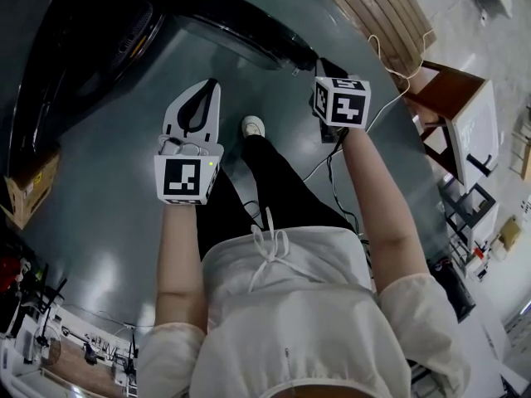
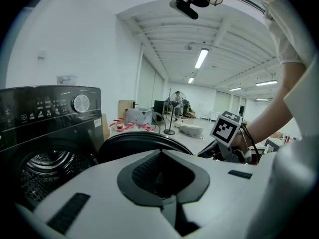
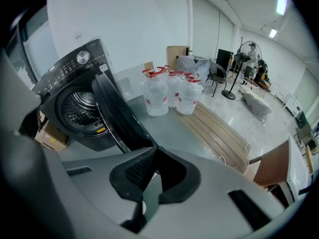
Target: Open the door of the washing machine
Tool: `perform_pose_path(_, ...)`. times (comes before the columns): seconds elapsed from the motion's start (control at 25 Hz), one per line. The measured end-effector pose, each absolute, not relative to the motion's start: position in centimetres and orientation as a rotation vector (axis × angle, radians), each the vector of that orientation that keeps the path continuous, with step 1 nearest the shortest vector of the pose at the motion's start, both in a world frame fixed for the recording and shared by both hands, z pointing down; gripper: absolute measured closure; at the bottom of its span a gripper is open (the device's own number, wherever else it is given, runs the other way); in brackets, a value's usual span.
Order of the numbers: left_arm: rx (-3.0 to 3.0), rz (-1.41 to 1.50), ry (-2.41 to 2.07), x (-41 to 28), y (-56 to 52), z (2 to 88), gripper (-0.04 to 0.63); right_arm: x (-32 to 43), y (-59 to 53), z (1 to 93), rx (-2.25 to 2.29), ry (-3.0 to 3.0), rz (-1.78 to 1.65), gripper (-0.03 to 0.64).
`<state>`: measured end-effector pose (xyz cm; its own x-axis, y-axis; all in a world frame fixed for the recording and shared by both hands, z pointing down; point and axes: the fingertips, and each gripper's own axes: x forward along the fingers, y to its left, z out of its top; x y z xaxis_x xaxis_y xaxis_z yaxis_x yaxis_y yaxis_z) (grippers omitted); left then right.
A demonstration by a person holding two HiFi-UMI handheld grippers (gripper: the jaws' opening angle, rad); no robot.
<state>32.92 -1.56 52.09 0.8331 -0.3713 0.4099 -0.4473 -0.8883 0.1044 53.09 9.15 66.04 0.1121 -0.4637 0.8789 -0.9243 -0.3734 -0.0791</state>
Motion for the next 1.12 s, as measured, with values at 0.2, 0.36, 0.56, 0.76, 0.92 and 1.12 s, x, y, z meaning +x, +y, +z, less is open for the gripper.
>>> perform_pose_path(0.2,2.800,0.581,-0.704,31.6,-1.8,48.8,0.574,52.7,7.1,61.2,1.917,-1.449,1.151,0.609)
perform_pose_path(0.36,2.764,0.418,-0.809,29.8,-2.6,44.4,0.574,50.5,4.2,56.4,1.876,-1.592,0.990,0.609)
perform_pose_path(0.56,2.753,0.342,-0.948,25.5,-3.5,39.5,0.574,45.7,0.2,49.7,1.797,-1.804,0.763,0.609)
perform_pose_path(0.76,2.721,0.319,-1.112,19.9,-3.9,36.0,0.574,39.4,-2.9,44.6,1.661,-1.989,0.548,0.609)
perform_pose_path(0.92,2.691,0.323,-1.262,14.7,-4.0,33.3,0.574,34.5,-5.5,40.4,1.614,-2.126,0.451,0.609)
perform_pose_path(1.12,2.601,0.445,-1.433,9.1,-4.6,30.4,0.574,28.9,-9.9,34.4,1.524,-2.324,0.327,0.609)
